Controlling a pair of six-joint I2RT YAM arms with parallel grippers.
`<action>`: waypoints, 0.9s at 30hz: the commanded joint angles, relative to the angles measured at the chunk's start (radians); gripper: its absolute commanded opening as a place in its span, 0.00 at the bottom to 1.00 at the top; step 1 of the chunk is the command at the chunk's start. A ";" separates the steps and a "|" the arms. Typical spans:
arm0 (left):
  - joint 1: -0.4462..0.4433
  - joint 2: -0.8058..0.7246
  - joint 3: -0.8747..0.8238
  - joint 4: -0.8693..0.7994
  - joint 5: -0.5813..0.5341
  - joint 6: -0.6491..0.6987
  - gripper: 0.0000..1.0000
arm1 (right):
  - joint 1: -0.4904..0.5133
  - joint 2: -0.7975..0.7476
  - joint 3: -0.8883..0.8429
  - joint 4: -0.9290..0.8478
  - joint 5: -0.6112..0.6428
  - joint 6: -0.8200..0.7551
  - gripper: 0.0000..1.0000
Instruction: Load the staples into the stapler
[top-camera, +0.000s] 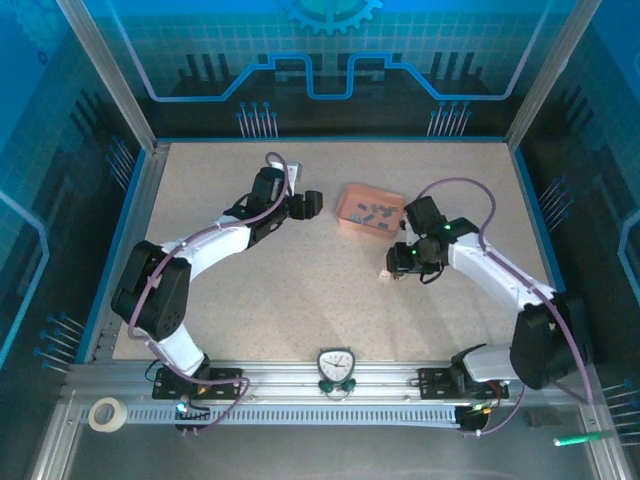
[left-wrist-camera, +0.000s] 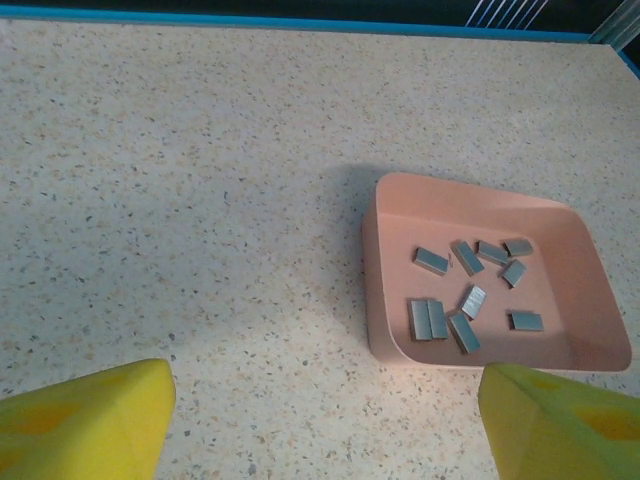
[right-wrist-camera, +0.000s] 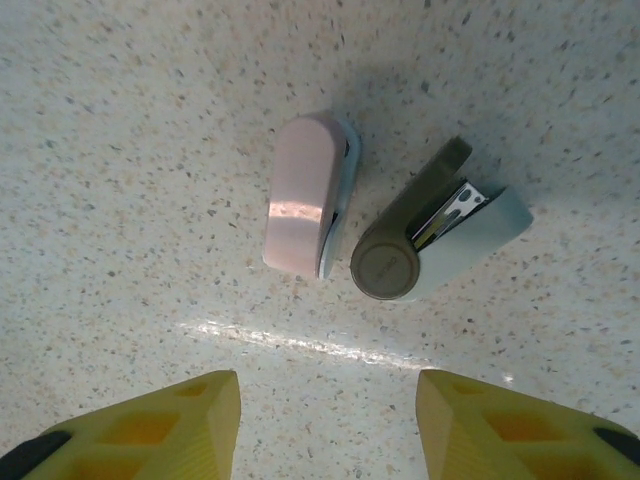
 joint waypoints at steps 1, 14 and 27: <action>-0.007 0.009 0.038 -0.005 0.034 -0.031 0.81 | 0.017 0.064 0.055 -0.003 0.004 0.040 0.49; -0.007 0.022 0.038 -0.014 0.019 -0.014 0.82 | 0.017 0.340 0.216 0.027 0.014 -0.001 0.49; -0.006 0.042 0.042 0.006 0.010 -0.013 0.83 | 0.017 0.424 0.231 0.044 0.021 -0.010 0.39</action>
